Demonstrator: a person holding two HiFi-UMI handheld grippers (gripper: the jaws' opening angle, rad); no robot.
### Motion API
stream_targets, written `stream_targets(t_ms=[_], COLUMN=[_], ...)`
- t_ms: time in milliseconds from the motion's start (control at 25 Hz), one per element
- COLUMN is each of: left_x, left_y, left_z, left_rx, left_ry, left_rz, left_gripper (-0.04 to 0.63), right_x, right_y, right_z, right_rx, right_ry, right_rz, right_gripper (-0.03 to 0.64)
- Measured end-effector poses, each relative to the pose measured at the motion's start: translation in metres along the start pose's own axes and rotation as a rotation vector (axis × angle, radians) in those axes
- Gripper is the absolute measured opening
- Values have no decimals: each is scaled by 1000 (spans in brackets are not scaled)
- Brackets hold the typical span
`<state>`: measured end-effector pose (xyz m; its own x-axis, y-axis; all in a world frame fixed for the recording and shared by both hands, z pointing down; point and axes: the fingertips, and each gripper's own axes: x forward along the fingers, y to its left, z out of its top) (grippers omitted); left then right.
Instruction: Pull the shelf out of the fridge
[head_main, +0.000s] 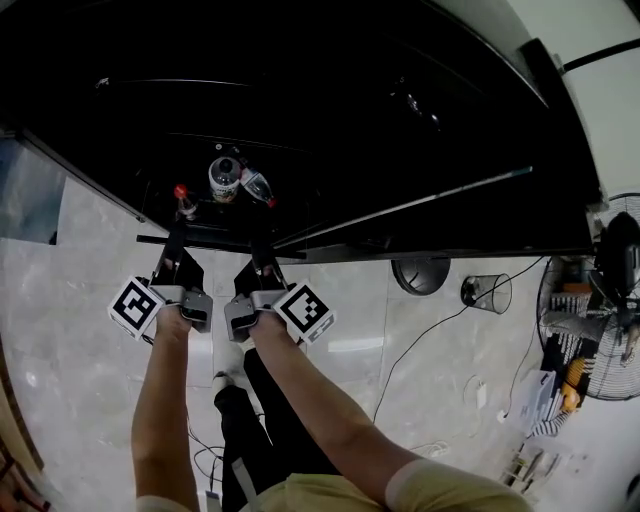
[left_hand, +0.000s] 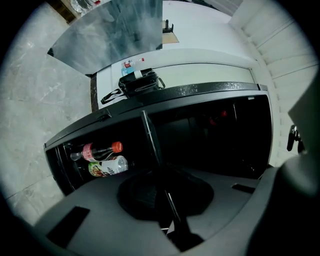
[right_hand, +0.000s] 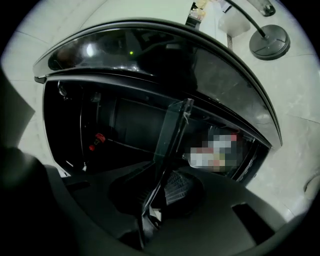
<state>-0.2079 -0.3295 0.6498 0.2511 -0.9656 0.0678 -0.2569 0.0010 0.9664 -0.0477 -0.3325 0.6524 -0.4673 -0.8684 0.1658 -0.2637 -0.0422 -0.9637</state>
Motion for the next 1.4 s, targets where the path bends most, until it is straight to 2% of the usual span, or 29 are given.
stream_targets(t_ms=[240,400,600,840,1240,1400], left_x=[-7,-51,-86,-120,-168,-188], left_y=[-1,-34,-71,-83,-132,-149], left_z=[-3,-12,-14,-17,-16,-19], left_rx=[-39,-56,-28,-35,-59,-67], left_ry=[-11,-24,-32,-43,-57,-63], left_rz=[10,-5,-29,-11,-57,-54], left_gripper=[44,44,44,44,43,41], right_x=[-5,-51,-86,-114,-160,-180], right_y=[3,31,62,76,123,139], right_z=[-1,-11,-17,-30,-44,-47], right_rx=[22,30,22,34,-9,-9], right_ry=[3,17,34,51,81,99], right_rz=[0,11,33,37,75,76], right_gripper=[47,44,44,46,46,46])
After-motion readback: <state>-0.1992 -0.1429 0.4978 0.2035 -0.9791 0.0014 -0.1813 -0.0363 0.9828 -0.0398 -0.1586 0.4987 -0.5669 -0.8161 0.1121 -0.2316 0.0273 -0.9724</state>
